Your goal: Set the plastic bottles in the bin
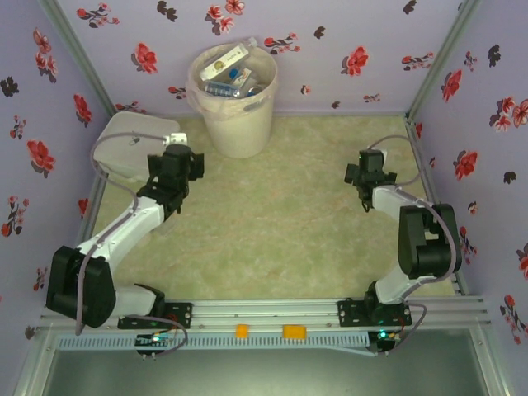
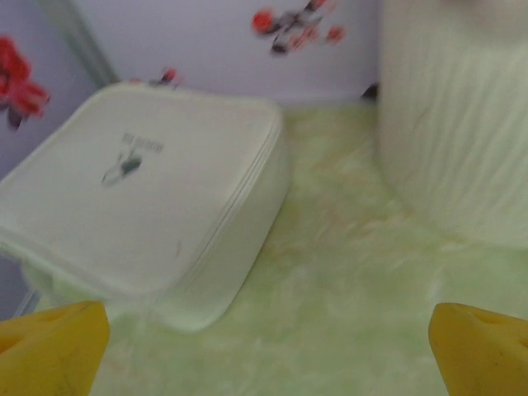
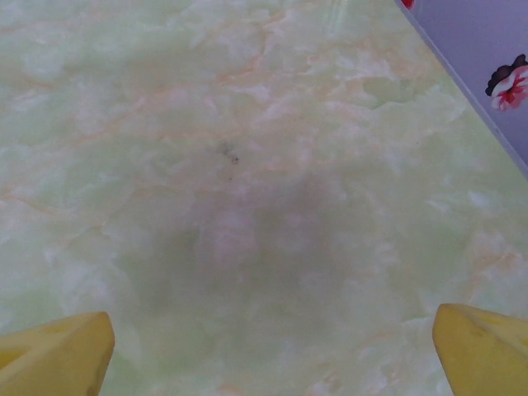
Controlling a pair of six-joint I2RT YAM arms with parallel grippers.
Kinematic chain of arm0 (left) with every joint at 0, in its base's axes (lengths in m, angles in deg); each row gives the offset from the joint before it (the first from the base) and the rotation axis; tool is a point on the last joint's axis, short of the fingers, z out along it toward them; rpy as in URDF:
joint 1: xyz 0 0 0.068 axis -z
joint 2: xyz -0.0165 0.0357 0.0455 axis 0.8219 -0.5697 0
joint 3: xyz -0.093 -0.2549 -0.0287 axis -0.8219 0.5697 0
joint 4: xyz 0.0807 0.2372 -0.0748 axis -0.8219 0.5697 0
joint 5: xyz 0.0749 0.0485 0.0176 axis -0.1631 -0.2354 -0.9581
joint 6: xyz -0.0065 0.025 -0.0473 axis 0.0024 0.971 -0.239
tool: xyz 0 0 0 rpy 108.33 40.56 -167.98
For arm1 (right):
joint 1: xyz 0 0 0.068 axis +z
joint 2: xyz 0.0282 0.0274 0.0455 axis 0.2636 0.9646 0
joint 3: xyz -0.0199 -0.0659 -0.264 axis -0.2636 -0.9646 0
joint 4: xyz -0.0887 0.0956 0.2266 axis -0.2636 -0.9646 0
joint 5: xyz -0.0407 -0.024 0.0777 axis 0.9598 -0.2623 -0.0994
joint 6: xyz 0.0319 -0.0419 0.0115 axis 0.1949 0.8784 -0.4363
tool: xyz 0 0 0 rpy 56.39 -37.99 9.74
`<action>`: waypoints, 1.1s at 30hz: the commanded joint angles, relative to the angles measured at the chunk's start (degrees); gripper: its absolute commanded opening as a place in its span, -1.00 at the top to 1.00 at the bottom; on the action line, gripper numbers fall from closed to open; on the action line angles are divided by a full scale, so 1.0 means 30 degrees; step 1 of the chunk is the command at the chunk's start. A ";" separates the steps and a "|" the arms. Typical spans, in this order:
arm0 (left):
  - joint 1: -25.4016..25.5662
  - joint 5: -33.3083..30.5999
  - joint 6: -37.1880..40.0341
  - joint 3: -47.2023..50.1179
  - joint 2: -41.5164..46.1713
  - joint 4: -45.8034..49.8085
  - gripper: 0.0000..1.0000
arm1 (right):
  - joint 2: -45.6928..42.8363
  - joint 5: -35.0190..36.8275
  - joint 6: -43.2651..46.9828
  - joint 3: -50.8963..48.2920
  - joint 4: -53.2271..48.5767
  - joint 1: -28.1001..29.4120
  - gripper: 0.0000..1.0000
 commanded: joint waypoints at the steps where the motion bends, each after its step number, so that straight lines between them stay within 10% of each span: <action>1: -0.0134 -0.2177 -0.1100 0.1027 0.0096 -0.1638 -0.99 | 0.0169 0.0333 0.0953 -0.1373 0.3476 -0.0303 -0.99; 20: -0.0701 -0.6252 -0.0245 0.3225 -0.1157 -0.3479 -1.00 | -0.0090 0.0893 0.0718 -0.8719 1.6691 -0.0512 -0.99; 27: -0.1453 -0.6527 0.0336 0.5037 -0.0318 -0.4450 -0.99 | -0.1179 0.0476 0.0399 -0.8140 1.3880 -0.0640 -0.99; 33: -0.3028 -0.2253 0.1914 0.8805 -0.1357 -1.3920 -0.99 | -0.0848 0.0434 0.0643 -0.8349 1.4914 -0.0611 -0.99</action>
